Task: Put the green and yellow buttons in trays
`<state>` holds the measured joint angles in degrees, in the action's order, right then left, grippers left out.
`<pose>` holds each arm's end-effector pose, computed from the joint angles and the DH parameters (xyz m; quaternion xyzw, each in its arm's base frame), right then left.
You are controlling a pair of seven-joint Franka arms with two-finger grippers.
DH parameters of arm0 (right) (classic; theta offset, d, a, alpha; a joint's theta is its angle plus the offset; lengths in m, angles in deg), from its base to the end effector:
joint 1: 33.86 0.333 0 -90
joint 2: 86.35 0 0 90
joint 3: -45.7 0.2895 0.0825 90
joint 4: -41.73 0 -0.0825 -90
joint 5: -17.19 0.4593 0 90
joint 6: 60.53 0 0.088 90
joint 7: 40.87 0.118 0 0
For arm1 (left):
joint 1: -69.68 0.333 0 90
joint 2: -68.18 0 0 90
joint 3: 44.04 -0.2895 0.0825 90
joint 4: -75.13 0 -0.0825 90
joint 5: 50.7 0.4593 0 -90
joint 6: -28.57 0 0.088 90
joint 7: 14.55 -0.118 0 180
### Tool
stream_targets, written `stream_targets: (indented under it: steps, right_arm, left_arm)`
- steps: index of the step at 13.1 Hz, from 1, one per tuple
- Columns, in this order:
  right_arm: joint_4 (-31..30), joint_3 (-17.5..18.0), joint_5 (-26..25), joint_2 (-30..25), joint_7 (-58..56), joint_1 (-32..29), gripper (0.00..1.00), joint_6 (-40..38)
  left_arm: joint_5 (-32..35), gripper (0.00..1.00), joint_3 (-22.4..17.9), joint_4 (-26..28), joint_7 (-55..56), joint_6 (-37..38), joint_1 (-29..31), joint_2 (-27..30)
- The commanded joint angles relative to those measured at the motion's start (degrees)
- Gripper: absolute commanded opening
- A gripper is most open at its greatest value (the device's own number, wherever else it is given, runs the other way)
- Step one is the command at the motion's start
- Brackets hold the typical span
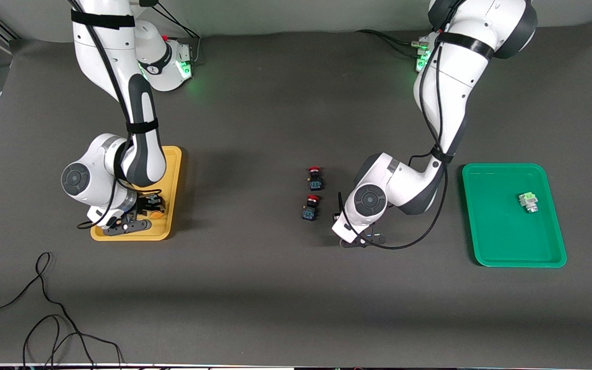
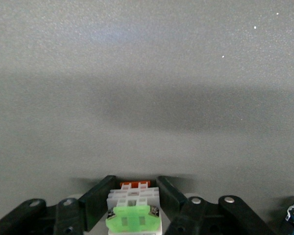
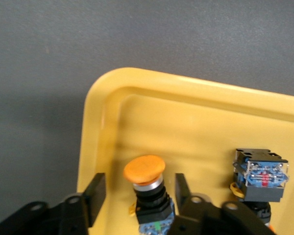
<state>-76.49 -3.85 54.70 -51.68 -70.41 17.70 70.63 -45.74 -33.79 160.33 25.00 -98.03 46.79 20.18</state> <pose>0.6124 0.0061 0.1336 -0.9966 -0.0721 0.0366 0.0127 0.6259 -0.3912 0.0915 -0.9967 -0.0539 0.0611 0.0023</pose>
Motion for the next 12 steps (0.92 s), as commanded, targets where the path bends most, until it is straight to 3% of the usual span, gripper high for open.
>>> stream_targets:
  steps: [1,4,8,12]
  right_arm:
    - [4.82,-5.71,0.73,-1.28,2.54,2.40,1.00,-8.08]
    - [13.07,-12.14,-3.41,-1.45,7.20,5.75,1.00,-19.05]
    - [25.90,-15.93,-6.82,-2.15,12.65,5.75,1.00,-36.37]
    - [34.89,-19.17,-10.09,-3.56,14.60,5.75,1.00,-46.50]
  left_arm:
    - [0.76,0.00,-0.85,-0.56,1.58,0.92,-0.58,0.54]
    - [0.32,0.00,-0.93,-1.69,0.88,6.95,0.91,3.17]
    - [0.59,0.00,-1.19,-2.23,-4.03,19.26,4.34,10.63]
    - [1.11,0.00,-1.90,-2.14,-14.03,32.52,11.97,18.11]
